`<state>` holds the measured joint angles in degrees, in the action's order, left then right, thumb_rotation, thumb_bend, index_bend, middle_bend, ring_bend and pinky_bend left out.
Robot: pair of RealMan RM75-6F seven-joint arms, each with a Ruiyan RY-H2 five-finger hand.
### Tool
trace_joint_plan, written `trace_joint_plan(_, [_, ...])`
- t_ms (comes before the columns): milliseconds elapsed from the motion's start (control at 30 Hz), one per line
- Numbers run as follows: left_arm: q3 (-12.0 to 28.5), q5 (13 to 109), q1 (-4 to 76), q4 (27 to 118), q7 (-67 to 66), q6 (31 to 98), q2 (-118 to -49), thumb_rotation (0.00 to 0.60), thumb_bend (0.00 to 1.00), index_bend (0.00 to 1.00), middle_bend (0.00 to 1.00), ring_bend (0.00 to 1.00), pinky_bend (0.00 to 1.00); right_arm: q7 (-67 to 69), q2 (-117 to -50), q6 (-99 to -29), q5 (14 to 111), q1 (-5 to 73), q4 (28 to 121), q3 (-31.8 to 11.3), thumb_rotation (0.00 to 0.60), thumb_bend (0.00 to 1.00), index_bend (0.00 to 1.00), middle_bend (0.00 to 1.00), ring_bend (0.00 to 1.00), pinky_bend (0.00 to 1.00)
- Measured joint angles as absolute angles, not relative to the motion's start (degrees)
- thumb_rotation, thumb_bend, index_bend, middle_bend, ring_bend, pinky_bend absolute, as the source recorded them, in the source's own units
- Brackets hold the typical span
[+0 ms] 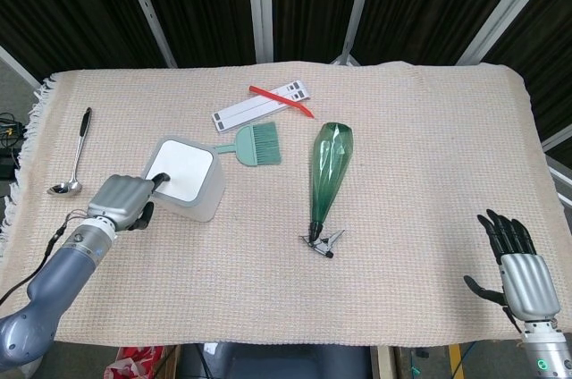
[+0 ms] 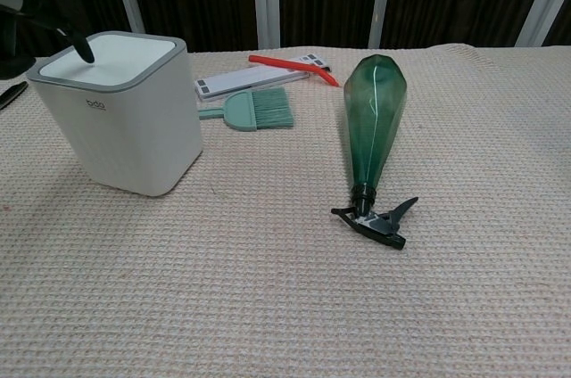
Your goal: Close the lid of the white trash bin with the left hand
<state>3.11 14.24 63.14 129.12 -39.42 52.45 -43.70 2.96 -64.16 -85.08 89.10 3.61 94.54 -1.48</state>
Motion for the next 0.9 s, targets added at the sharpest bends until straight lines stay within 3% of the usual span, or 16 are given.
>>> trace_joint_plan(167, [5.22, 17.78, 61.49, 130.63, -34.49, 52.20, -39.67, 0.600, 0.64, 0.11, 0.99, 0.89, 1.00, 3.03, -64.13, -85.13, 89.17, 3.56, 94.56, -1.45, 0.600, 0.21, 0.00, 0.00, 0.00, 0.00])
trace_joint_plan(233, [5.90, 19.74, 60.29, 131.01, -32.21, 51.76, -38.13, 0.600, 0.55, 0.07, 0.93, 0.84, 0.99, 3.08, -64.12, -85.18, 89.28, 3.54, 94.53, -1.41, 0.600, 0.21, 0.00, 0.00, 0.00, 0.00])
trace_joint_plan(300, [6.35, 21.72, 59.02, 131.16, -30.34, 51.51, -37.13, 0.600, 0.45, 0.03, 0.79, 0.71, 0.92, 3.10, -64.13, -85.20, 89.34, 3.54, 94.51, -1.38, 0.600, 0.21, 0.00, 0.00, 0.00, 0.00])
trace_joint_plan(367, [6.66, 24.43, 57.20, 131.37, -28.28, 51.59, -36.30, 0.600, 0.35, 0.00, 0.51, 0.51, 0.73, 3.11, -64.12, -85.21, 89.40, 3.53, 94.48, -1.35, 0.600, 0.21, 0.00, 0.00, 0.00, 0.00])
trace_joint_plan(433, [6.66, 27.80, 54.87, 131.70, -26.54, 52.40, -35.87, 0.600, 0.23, 0.00, 0.16, 0.24, 0.45, 3.11, -64.09, -85.27, 89.59, 3.53, 94.34, -1.32, 0.600, 0.21, 0.00, 0.00, 0.00, 0.00])
trace_joint_plan(467, [6.52, 29.59, 53.67, 131.84, -25.97, 53.16, -35.84, 0.600, 0.19, 0.00, 0.06, 0.12, 0.35, 3.09, -64.08, -85.32, 89.71, 3.54, 94.23, -1.31, 0.600, 0.21, 0.00, 0.00, 0.00, 0.00])
trace_joint_plan(500, [6.27, 31.63, 52.33, 131.93, -25.49, 54.24, -35.95, 0.600, 0.17, 0.00, 0.02, 0.06, 0.30, 3.00, -64.07, -85.35, 89.81, 3.55, 94.11, -1.29, 0.600, 0.21, 0.00, 0.00, 0.00, 0.00])
trace_joint_plan(533, [5.82, 34.75, 50.35, 131.98, -24.87, 56.15, -36.34, 0.600, 0.14, 0.00, 0.00, 0.02, 0.24, 2.83, -64.06, -85.36, 89.90, 3.56, 93.98, -1.25, 0.600, 0.21, 0.00, 0.00, 0.00, 0.00])
trace_joint_plan(633, [3.79, 44.29, 44.01, 131.39, -22.95, 62.54, -38.81, 0.600, 0.09, 0.00, 0.00, 0.00, 0.13, 2.50, -63.93, -85.29, 90.12, 3.53, 93.85, -1.04, 0.600, 0.21, 0.00, 0.00, 0.00, 0.00])
trace_joint_plan(767, [0.23, 58.80, 34.09, 126.57, -19.69, 73.20, -45.64, 0.600, 0.03, 0.00, 0.00, 0.00, 0.07, 1.23, -63.90, -85.97, 90.93, 3.53, 93.27, -1.08, 0.600, 0.21, 0.00, 0.00, 0.00, 0.00])
trace_joint_plan(900, [-2.81, 70.36, 25.37, 115.64, -16.06, 84.61, -54.03, 0.600, 0.01, 0.00, 0.00, 0.00, 0.05, -0.58, -64.25, -86.78, 91.82, 3.48, 92.24, -1.11, 0.600, 0.21, 0.00, 0.00, 0.00, 0.00])
